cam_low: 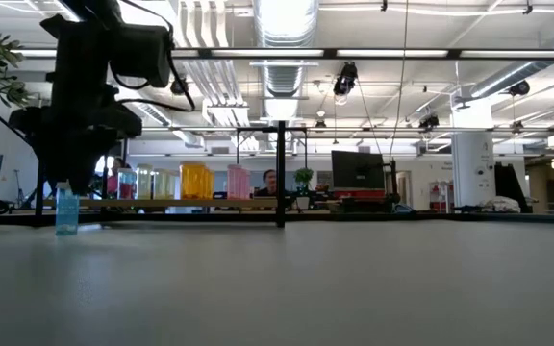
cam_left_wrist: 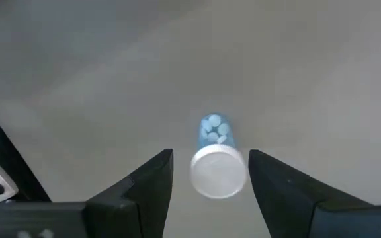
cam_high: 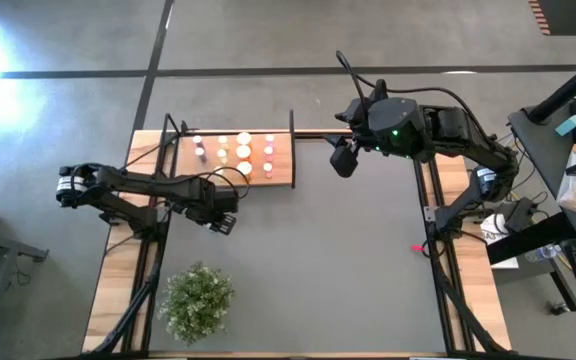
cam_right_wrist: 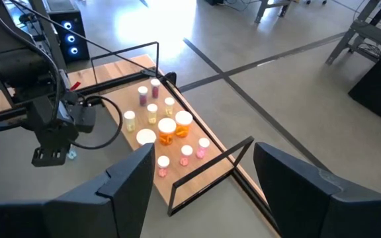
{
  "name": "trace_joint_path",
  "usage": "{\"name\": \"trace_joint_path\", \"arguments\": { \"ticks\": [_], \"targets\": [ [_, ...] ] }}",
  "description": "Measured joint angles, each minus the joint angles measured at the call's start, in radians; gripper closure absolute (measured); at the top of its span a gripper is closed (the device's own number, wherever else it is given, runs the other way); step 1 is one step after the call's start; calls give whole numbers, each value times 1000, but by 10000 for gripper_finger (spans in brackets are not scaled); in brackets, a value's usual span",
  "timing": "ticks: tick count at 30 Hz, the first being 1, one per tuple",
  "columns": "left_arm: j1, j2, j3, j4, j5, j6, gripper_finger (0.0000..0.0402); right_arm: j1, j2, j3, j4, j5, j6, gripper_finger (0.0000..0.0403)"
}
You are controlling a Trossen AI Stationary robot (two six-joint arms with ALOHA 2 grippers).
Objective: Pick and place medicine bottles onto shelf by color
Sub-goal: Put the blue pill bottle on the shelf
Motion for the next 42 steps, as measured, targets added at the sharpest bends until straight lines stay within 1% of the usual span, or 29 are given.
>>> {"name": "trace_joint_path", "arguments": {
  "ticks": [14, 17, 22, 25, 31, 35, 38, 42],
  "targets": [
    [-16, 0, -15, 14, 4, 5, 287, 0, 0, 0, 0, 0, 0, 154],
    [-18, 0, -15, 16, 4, 10, 293, 0, 0, 0, 0, 0, 0, 154],
    [-18, 0, 3, 16, 3, 79, 291, 0, 0, 0, 0, 0, 0, 154],
    [-18, -7, 18, 14, 3, 181, 290, 0, 0, 0, 0, 0, 0, 154],
    [-11, -51, 52, -46, -5, 485, 290, 0, 0, 0, 0, 0, 0, 154],
    [16, -84, 101, -117, -69, 637, 290, 0, 0, 0, 0, 0, 0, 154],
    [60, -100, 131, -153, -108, 746, 290, 0, 0, 0, 0, 0, 0, 154],
    [155, -105, 143, -178, -116, 925, 290, 0, 0, 0, 0, 0, 0, 154]
  ]
}}
